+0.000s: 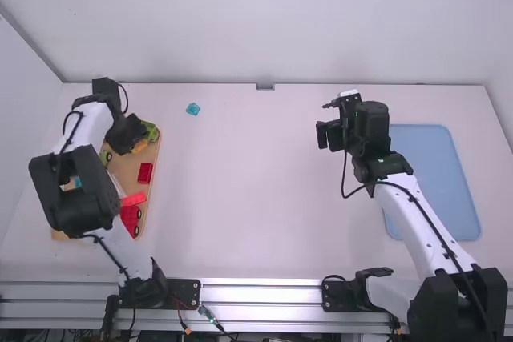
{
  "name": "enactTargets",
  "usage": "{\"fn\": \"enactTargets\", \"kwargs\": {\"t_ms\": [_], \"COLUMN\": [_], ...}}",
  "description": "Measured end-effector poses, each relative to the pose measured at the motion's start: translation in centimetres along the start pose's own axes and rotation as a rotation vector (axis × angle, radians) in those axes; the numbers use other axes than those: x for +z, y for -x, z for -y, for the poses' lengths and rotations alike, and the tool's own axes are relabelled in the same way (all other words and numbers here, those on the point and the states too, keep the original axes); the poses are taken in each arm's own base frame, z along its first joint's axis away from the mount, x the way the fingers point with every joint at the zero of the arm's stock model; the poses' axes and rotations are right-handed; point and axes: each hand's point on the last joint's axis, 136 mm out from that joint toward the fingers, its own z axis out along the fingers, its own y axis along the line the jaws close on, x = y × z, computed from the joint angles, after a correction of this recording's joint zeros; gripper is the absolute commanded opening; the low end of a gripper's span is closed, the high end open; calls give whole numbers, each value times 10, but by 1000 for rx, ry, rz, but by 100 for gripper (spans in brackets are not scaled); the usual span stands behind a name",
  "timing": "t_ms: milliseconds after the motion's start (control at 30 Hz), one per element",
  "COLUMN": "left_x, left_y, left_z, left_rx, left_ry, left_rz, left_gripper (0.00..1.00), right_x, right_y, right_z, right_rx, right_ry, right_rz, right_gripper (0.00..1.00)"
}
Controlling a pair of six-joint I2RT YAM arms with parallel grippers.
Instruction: Assemble lego blocks to make yellow taxi
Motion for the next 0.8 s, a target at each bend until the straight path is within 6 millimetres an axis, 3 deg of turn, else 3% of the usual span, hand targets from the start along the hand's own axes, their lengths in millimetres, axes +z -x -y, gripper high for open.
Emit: {"fn": "enactTargets", "kwargs": {"t_ms": [33, 67, 100, 200, 267, 333, 367, 400, 467, 533, 633, 800], "left_x": [-13, -17, -30, -41, -40, -36, -35, -34, -30, -25, -15, 0], "left_y": [-6, -8, -25, -66, -105, -163, -192, -197, -240, -266, -292, -313], "left_z": [22, 30, 63, 110, 134, 153, 155, 155, 157, 155, 155, 160], "left_rx": [110, 152, 326, 637, 864, 1175, 1329, 1361, 1617, 1788, 1982, 2140], "left_ry": [-31, -43, -90, -152, -186, -237, -263, -268, -316, -346, -372, -387], "left_rz": [36, 48, 83, 97, 65, -13, -60, -69, -118, -138, -121, -47], "left_gripper": [17, 17, 18, 20, 25, 28, 29, 29, 29, 29, 29, 31], "right_x": [0, 0, 0, 0, 0, 0, 0, 0, 0, 0, 0, 0], "right_y": [0, 0, 0, 0, 0, 0, 0, 0, 0, 0, -1, -5], "right_z": [0, 0, 0, 0, 0, 0, 0, 0, 0, 0, -1, -1], "right_rx": [-1, 1, 1, -2, -3, -3, 0, -3, -1, -3, -1, -1], "right_ry": [1, -1, -1, -1, 0, 1, -1, 1, 2, 1, 4, 6], "right_rz": [0, -1, -1, -1, -1, 1, 1, 1, 1, 0, -3, -21], "right_gripper": [99, 99, 99, 99, 99, 99, 99, 99, 99, 99, 99, 99]}}
